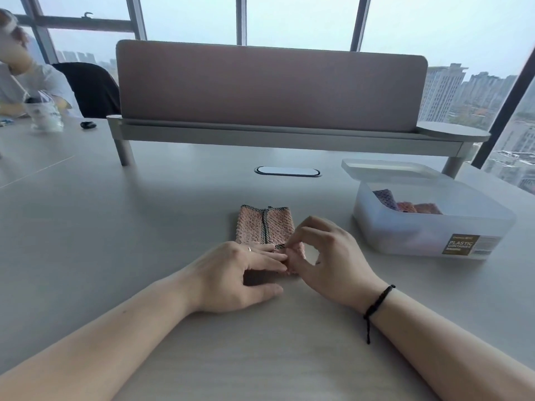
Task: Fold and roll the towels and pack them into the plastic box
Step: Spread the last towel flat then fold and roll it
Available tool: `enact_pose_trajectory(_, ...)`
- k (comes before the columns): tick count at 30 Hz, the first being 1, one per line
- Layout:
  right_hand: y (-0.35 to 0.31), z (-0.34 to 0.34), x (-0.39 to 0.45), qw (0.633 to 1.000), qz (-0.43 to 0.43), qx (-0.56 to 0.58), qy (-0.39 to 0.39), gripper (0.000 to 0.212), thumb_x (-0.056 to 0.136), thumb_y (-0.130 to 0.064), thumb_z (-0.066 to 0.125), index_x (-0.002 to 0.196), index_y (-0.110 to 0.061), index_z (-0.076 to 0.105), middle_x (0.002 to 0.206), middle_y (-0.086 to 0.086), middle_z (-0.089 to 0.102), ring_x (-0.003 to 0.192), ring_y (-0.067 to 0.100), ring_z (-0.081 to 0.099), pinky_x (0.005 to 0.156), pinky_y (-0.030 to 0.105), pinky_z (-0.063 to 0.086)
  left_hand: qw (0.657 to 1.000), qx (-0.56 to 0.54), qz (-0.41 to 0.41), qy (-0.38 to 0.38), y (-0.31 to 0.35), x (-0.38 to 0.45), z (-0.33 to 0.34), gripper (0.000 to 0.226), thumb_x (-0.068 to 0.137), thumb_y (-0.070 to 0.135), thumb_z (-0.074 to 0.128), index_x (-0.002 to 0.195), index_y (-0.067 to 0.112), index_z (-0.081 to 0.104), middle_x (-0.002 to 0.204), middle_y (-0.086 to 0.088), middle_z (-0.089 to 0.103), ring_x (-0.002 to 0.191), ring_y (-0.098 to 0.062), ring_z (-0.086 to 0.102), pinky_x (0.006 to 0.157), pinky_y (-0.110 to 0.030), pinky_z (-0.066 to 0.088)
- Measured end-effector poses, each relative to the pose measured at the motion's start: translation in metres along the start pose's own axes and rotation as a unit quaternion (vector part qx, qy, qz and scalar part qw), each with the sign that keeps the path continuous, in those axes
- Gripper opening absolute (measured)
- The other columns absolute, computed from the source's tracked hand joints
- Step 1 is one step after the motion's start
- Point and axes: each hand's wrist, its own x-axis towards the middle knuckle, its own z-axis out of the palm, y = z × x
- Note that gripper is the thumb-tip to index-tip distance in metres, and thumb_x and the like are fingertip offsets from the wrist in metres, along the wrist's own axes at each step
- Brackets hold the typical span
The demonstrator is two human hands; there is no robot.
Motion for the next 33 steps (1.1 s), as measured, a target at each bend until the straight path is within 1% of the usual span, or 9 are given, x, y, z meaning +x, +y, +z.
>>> enact_pose_trajectory(6,0.002,-0.005,-0.004,0.984,0.006,0.002,-0.176,0.031,0.081,-0.046,0.065,0.11,-0.035,0.065,0.1,-0.017,0.064,0.088,0.004,0.061,0.079,0.031,0.052,0.994,-0.085,-0.019,-0.063,0.0,0.001,-0.006,0.042,0.092,0.037,0.066,0.134,0.038,0.06,0.143,0.023,0.053,0.139,0.007,0.036,0.119,-0.033,0.03)
enact_pose_trajectory(8,0.005,-0.006,-0.005,0.98,0.009,0.016,-0.197,0.035,0.081,-0.047,0.068,0.114,-0.035,0.064,0.102,-0.018,0.063,0.089,0.002,0.061,0.081,0.028,0.051,0.991,-0.117,-0.039,-0.06,0.0,0.001,-0.007,0.043,0.091,0.035,0.068,0.133,0.035,0.061,0.141,0.023,0.054,0.137,0.007,0.039,0.119,-0.031,0.031)
enact_pose_trajectory(11,0.009,-0.008,-0.004,0.981,0.014,0.003,-0.194,0.036,0.082,-0.054,0.065,0.112,-0.034,0.066,0.105,-0.018,0.063,0.093,0.003,0.061,0.085,0.028,0.051,0.982,-0.165,-0.059,-0.067,0.001,0.0,-0.008,0.044,0.091,0.029,0.07,0.134,0.031,0.061,0.138,0.026,0.056,0.133,0.006,0.046,0.116,-0.024,0.034)
enact_pose_trajectory(14,0.009,-0.006,-0.002,0.981,0.011,-0.032,-0.191,0.037,0.085,-0.058,0.057,0.107,-0.031,0.069,0.107,-0.017,0.063,0.098,0.006,0.061,0.087,0.028,0.05,0.979,-0.181,-0.071,-0.064,0.001,-0.001,-0.007,0.05,0.089,0.033,0.07,0.137,0.027,0.058,0.141,0.017,0.056,0.132,-0.001,0.051,0.115,-0.037,0.038)
enact_pose_trajectory(16,0.009,-0.005,-0.001,0.981,0.006,-0.046,-0.191,0.035,0.088,-0.056,0.054,0.104,-0.029,0.07,0.105,-0.014,0.064,0.097,0.01,0.062,0.085,0.029,0.05,0.976,-0.196,-0.074,-0.05,0.002,-0.002,-0.006,0.054,0.086,0.031,0.073,0.138,0.025,0.058,0.138,0.015,0.06,0.129,-0.003,0.055,0.114,-0.037,0.04)
enact_pose_trajectory(22,0.011,-0.003,0.001,0.982,-0.005,-0.071,-0.176,0.036,0.096,-0.05,0.045,0.1,-0.026,0.071,0.101,-0.011,0.067,0.095,0.014,0.064,0.081,0.035,0.052,0.994,-0.046,-0.069,0.074,-0.005,-0.004,-0.014,0.06,0.071,0.035,0.087,0.126,0.039,0.064,0.123,0.025,0.066,0.116,0.016,0.055,0.103,-0.01,0.039)
enact_pose_trajectory(27,0.015,0.0,0.003,0.986,0.025,-0.035,-0.162,0.045,0.095,-0.054,0.043,0.09,-0.019,0.069,0.091,-0.006,0.065,0.085,0.014,0.062,0.075,0.036,0.052,0.987,-0.035,-0.057,0.146,-0.009,-0.001,-0.015,0.041,0.078,0.013,0.083,0.115,0.026,0.073,0.107,0.017,0.074,0.103,0.014,0.063,0.091,-0.004,0.043)
enact_pose_trajectory(31,0.015,-0.003,0.003,0.983,0.043,-0.019,-0.178,0.051,0.074,-0.073,0.061,0.101,-0.03,0.071,0.096,-0.011,0.065,0.089,0.006,0.062,0.081,0.031,0.052,0.984,-0.04,-0.072,0.161,-0.015,-0.002,-0.017,0.035,0.076,0.008,0.081,0.105,0.026,0.076,0.098,0.015,0.076,0.095,0.007,0.068,0.087,-0.013,0.052)
enact_pose_trajectory(33,0.016,-0.003,0.003,0.983,0.044,-0.015,-0.179,0.046,0.072,-0.066,0.066,0.102,-0.032,0.07,0.096,-0.012,0.064,0.088,0.007,0.061,0.081,0.031,0.052,0.983,-0.032,-0.061,0.172,-0.017,-0.002,-0.017,0.027,0.076,0.009,0.08,0.098,0.025,0.078,0.094,0.016,0.076,0.091,0.002,0.07,0.086,-0.021,0.055)
